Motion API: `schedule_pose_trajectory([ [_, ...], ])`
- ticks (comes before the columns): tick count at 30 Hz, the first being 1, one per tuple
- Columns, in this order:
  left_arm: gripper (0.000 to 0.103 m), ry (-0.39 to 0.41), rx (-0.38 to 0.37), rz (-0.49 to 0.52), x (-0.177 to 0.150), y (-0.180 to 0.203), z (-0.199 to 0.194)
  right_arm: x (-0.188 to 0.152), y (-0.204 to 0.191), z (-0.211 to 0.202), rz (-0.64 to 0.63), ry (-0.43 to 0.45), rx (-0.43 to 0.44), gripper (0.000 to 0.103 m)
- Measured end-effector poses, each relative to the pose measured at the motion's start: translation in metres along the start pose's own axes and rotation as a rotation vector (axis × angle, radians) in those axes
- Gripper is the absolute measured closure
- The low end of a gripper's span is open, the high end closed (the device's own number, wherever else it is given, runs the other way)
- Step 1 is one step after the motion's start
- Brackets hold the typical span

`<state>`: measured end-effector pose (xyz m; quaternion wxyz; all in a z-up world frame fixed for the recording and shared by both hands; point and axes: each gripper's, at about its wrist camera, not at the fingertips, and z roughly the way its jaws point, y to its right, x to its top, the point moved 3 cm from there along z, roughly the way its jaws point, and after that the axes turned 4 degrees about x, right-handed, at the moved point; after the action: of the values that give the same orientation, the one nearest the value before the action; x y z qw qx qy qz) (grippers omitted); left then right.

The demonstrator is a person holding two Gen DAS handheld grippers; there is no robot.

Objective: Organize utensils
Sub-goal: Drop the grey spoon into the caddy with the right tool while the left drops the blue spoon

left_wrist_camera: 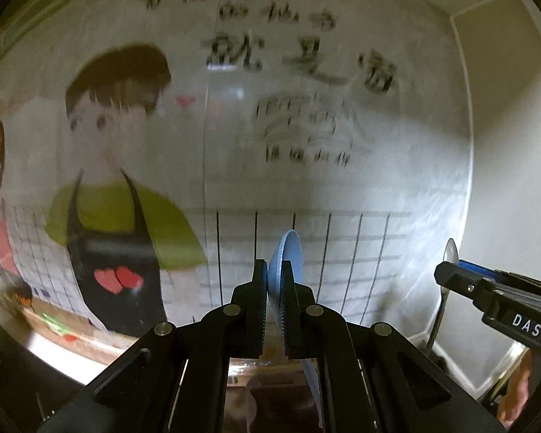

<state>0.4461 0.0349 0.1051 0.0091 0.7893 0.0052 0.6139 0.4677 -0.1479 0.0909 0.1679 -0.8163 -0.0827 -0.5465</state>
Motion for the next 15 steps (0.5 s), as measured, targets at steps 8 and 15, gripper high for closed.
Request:
schedule_pose_trajectory([
  [8, 0.096, -0.123, -0.031, -0.032, -0.05, -0.003, 0.051, -0.04, 0.007, 0.049, -0.014, -0.084, -0.009, 0.073],
  [15, 0.096, -0.228, -0.064, -0.024, -0.097, 0.002, 0.073, -0.077, 0.012, 0.058, -0.001, -0.167, 0.015, 0.073],
])
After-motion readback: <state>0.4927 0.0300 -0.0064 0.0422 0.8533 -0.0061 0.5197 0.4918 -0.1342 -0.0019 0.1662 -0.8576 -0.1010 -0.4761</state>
